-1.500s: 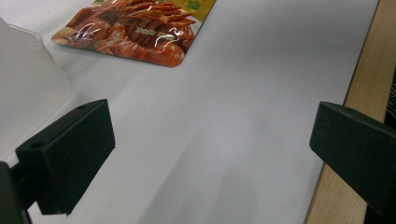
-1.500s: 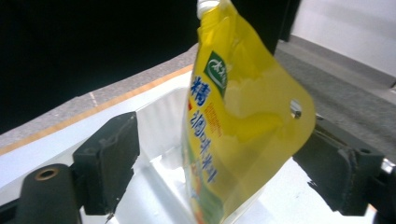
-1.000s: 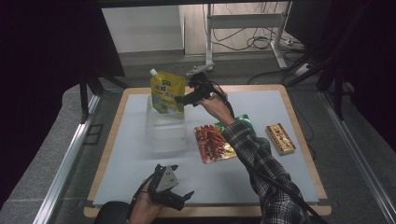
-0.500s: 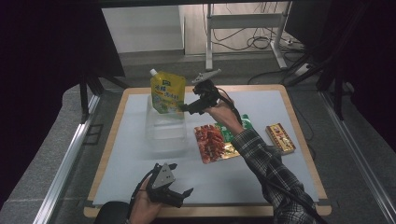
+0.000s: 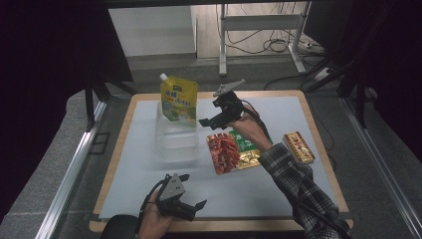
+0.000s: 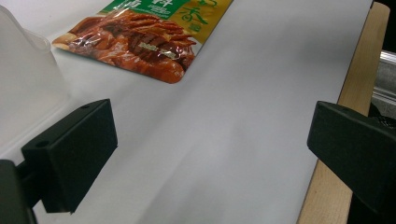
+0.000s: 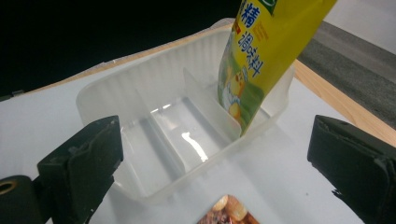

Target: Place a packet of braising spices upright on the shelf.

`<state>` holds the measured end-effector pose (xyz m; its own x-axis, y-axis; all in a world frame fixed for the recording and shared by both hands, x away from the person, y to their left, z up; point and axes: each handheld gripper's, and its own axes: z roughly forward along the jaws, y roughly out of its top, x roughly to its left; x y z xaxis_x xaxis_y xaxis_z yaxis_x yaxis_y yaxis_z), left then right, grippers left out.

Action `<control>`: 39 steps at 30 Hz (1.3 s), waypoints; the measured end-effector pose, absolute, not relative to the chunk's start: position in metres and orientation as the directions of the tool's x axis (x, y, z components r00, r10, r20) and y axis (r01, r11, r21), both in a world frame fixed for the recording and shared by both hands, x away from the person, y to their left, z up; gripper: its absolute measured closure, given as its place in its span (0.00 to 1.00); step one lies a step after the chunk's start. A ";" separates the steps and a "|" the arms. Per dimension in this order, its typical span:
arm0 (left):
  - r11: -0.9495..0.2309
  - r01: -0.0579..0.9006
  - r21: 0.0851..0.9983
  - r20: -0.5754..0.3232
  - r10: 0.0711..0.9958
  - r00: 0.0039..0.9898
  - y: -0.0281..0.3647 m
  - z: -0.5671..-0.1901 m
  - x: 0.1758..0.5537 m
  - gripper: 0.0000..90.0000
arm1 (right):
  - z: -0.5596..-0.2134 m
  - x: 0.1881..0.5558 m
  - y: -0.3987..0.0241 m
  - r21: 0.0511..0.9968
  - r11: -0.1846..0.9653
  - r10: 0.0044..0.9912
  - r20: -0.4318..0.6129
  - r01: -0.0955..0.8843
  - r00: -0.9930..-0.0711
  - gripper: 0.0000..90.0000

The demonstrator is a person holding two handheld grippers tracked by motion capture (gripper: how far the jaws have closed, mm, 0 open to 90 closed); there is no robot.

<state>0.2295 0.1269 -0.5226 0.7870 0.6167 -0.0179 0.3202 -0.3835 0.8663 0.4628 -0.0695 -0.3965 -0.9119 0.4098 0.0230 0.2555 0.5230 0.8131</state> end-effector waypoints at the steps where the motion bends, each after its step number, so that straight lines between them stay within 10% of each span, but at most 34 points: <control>1: -0.387 0.318 0.865 -0.015 0.615 0.789 0.127 -0.523 0.229 0.02 | -0.397 0.462 -0.072 0.813 0.523 0.408 0.024 0.256 -0.912 0.04; 39: -0.446 0.284 0.849 0.055 0.608 0.792 0.120 -0.525 0.227 0.00 | -0.437 0.402 -0.141 0.814 0.497 0.459 0.048 0.302 -0.887 0.03</control>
<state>0.2275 0.1203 -0.5247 0.7917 0.6085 0.0549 0.2840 -0.4462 0.8487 0.4022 -0.1414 -0.4371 -0.8870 0.4592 0.0482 0.3016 0.4972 0.8135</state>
